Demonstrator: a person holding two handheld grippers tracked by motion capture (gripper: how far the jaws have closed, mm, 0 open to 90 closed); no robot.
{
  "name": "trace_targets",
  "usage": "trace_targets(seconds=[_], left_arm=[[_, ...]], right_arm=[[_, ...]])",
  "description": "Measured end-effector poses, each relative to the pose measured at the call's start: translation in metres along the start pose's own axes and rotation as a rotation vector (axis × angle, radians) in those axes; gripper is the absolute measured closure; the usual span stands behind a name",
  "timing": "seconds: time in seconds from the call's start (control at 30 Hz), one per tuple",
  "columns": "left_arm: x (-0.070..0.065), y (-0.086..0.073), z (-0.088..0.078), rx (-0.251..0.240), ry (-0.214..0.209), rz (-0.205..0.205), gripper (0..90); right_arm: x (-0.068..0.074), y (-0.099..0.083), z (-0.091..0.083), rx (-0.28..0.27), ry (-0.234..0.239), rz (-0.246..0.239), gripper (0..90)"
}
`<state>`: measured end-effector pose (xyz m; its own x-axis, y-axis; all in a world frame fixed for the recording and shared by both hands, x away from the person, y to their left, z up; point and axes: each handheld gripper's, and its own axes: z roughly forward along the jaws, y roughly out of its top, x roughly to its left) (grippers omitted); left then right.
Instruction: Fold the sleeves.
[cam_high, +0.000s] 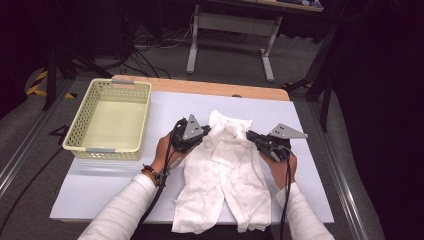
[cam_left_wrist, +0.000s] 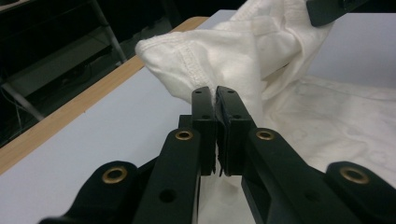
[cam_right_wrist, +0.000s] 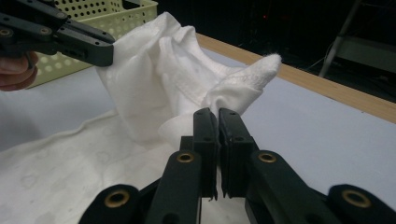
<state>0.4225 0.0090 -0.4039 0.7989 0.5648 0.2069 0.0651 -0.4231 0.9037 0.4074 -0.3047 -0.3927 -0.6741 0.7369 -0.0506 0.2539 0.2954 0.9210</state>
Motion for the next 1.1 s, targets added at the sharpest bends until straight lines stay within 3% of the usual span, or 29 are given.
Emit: trace_targets(seconds=[0.07,0.23,0.27,0.47,0.7,0.8,0.9,1.0,1.1], left_arm=[[-0.004,-0.003,-0.007,-0.012,-0.025,0.006,86.4],[-0.016,-0.01,-0.02,-0.016,-0.034,0.036,86.3],[-0.023,-0.015,-0.027,-0.021,-0.059,0.037,86.3],[-0.041,-0.026,-0.043,-0.02,-0.111,0.07,86.0],[-0.065,-0.045,-0.057,0.052,-0.168,0.155,85.5],[-0.072,-0.053,-0.062,0.093,-0.179,0.163,85.2],[-0.076,-0.062,-0.065,0.134,-0.182,0.159,84.4],[-0.076,-0.067,-0.068,0.155,-0.176,0.15,82.4],[-0.072,-0.07,-0.074,0.153,-0.164,0.115,80.1]], right_arm=[[0.004,-0.006,-0.009,-0.011,0.02,0.0,86.6],[0.016,-0.015,-0.027,-0.016,0.066,-0.03,86.3],[0.019,-0.017,-0.033,-0.016,0.075,-0.044,86.3],[0.032,-0.031,-0.049,-0.007,0.117,-0.069,85.9],[0.05,-0.053,-0.062,0.06,0.157,-0.11,84.7],[0.058,-0.064,-0.065,0.111,0.146,-0.137,83.1],[0.064,-0.073,-0.07,0.152,0.132,-0.13,78.9],[0.066,-0.079,-0.074,0.173,0.11,-0.127,73.9],[0.065,-0.077,-0.077,0.174,0.068,-0.128,73.8]])
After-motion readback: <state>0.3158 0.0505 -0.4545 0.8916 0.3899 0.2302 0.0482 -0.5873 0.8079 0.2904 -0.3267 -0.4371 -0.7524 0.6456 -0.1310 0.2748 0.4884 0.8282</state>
